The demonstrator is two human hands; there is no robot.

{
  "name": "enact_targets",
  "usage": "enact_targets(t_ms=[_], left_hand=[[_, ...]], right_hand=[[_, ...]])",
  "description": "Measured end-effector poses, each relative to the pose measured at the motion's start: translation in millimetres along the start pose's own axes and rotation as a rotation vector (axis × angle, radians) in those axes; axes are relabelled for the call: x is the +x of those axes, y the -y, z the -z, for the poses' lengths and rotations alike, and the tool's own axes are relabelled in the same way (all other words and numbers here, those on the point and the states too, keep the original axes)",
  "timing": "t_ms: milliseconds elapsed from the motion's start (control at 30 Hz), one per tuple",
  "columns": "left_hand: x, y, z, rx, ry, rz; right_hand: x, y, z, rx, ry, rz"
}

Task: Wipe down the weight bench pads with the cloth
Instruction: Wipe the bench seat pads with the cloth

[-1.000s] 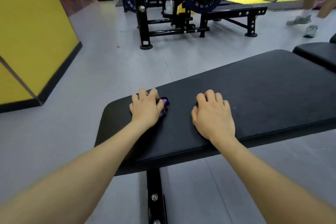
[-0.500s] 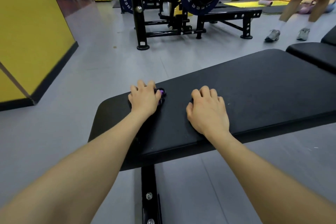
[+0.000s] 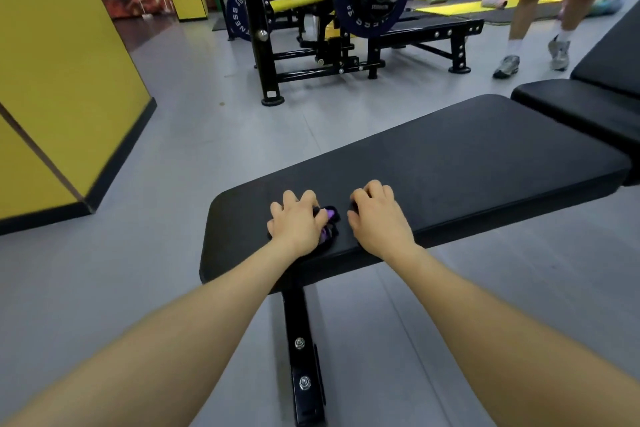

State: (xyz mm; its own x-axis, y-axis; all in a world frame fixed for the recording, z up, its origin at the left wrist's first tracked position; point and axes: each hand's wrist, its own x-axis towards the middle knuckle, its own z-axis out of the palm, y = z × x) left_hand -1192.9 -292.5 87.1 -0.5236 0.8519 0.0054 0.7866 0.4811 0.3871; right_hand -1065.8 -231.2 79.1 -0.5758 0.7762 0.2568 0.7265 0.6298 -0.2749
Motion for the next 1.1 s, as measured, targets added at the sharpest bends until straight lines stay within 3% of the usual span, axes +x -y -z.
enact_targets(t_ms=[67, 167, 300, 400, 500, 600, 667, 733, 833, 967, 1100], left_hand=[[-4.1, -4.4, 6.3, -0.132, 0.066, 0.037], [-6.5, -20.7, 16.6, -0.619, 0.105, 0.13], [-2.5, -47.6, 26.6, -1.106, 0.209, 0.43], [-4.3, -65.6, 32.0, -1.448, 0.358, 0.559], [-8.6, -82.6, 26.2, -1.552, 0.451, 0.577], [-11.3, -91.3, 21.4, -1.458, 0.534, 0.488], [-7.0, -89.0, 19.7, -1.256, 0.494, 0.354], [-0.6, -79.7, 19.5, -0.859, 0.329, 0.138], [3.3, -52.1, 18.4, -0.304, 0.137, -0.102], [0.0, -27.0, 14.5, -0.057, 0.076, -0.219], [-2.5, -18.7, 15.4, 0.049, 0.063, -0.27]], right_hand=[[-10.2, 6.6, 2.9, 0.131, 0.034, -0.028], [-17.7, 16.5, 16.4, 0.479, 0.041, -0.169], [-22.1, 18.0, 38.1, 1.097, 0.043, -0.349], [-23.5, 6.4, 46.8, 1.143, 0.07, -0.302], [-21.0, -10.5, 53.8, 0.903, 0.019, -0.302], [-17.3, -22.7, 60.0, 0.622, -0.029, -0.301], [-13.7, -32.6, 66.8, 0.409, -0.088, -0.263], [-11.0, -53.5, 74.9, 0.155, -0.152, -0.271], [-11.9, -93.9, 78.2, -0.129, -0.172, -0.442], [-2.4, -94.7, 59.3, 0.001, -0.152, -0.439], [10.9, -33.8, 28.6, 0.174, -0.073, -0.197]])
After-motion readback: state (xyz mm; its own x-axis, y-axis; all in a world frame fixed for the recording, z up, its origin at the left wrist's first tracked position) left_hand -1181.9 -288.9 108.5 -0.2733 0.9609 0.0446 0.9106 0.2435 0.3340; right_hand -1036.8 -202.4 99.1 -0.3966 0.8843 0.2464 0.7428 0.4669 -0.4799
